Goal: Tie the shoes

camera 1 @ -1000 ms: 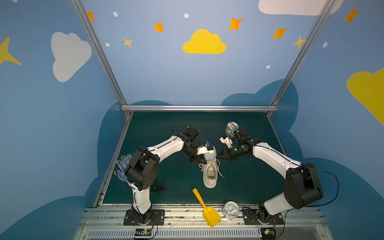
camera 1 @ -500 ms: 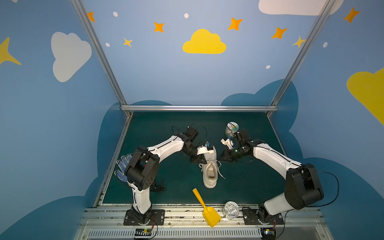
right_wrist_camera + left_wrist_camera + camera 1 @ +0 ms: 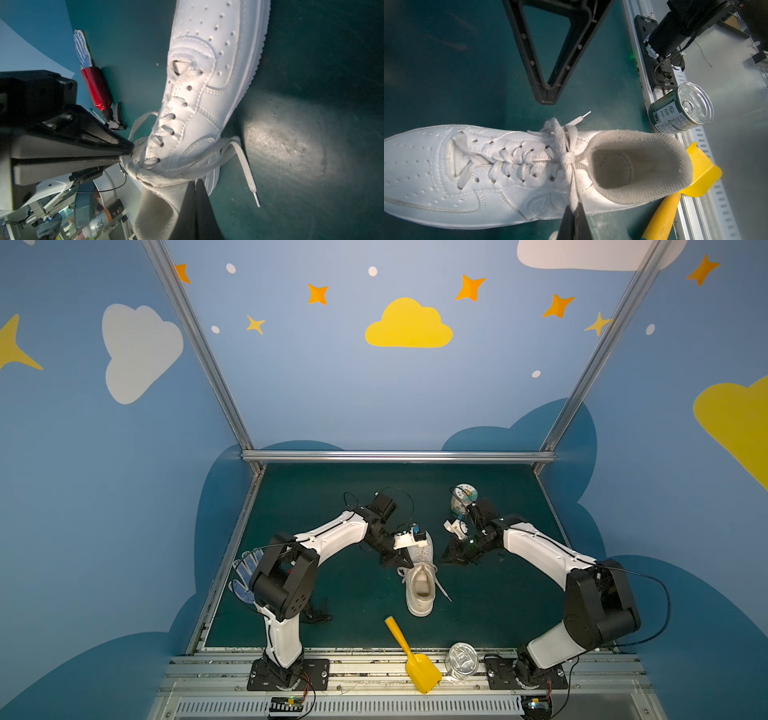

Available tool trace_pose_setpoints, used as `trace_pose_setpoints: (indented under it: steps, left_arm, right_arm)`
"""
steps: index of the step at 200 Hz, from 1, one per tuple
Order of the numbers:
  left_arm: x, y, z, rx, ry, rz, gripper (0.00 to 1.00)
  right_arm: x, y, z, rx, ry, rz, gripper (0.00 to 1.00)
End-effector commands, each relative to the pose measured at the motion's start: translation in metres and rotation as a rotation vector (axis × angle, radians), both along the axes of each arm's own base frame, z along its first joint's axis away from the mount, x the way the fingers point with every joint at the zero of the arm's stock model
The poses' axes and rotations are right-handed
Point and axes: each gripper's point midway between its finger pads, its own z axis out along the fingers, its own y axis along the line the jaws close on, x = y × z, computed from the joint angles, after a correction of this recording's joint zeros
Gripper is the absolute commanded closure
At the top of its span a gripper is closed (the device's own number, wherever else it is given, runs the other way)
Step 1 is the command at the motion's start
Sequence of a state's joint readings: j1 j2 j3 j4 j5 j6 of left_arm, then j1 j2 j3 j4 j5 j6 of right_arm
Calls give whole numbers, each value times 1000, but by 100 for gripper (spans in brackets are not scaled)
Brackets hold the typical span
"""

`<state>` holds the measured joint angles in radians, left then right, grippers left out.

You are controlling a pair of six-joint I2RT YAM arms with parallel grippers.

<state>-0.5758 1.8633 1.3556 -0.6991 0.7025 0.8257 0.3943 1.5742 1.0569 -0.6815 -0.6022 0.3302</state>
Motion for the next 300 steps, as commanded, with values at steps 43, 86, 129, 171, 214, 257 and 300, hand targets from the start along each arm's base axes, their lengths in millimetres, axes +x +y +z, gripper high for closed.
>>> trace_pose_setpoints:
  steps: [43, 86, 129, 171, 214, 257, 300]
  left_arm:
    - [5, 4, 13, -11, -22, 13, 57]
    - [15, 21, 28, -41, -62, 78, 38]
    - [4, 45, 18, -17, -32, 142, 35]
    - [1, 51, -7, 33, 3, 163, 43]
    - [17, 37, -14, 11, -14, 150, 45]
    - [19, 24, -19, 22, -22, 109, 45]
    - [12, 11, -17, -4, -25, 56, 48]
  right_arm:
    - [7, -12, 21, 25, -79, 0, 79]
    - [4, -23, 30, 23, -119, -28, 75]
    - [-7, -28, 14, 17, -53, -66, 75]
    - [-12, -21, 8, 80, -16, -82, 75]
    - [-14, -8, 22, 146, -38, -58, 75]
    - [-15, 2, 25, 200, -30, -55, 76]
    - [-16, 14, 27, 245, -13, -44, 76]
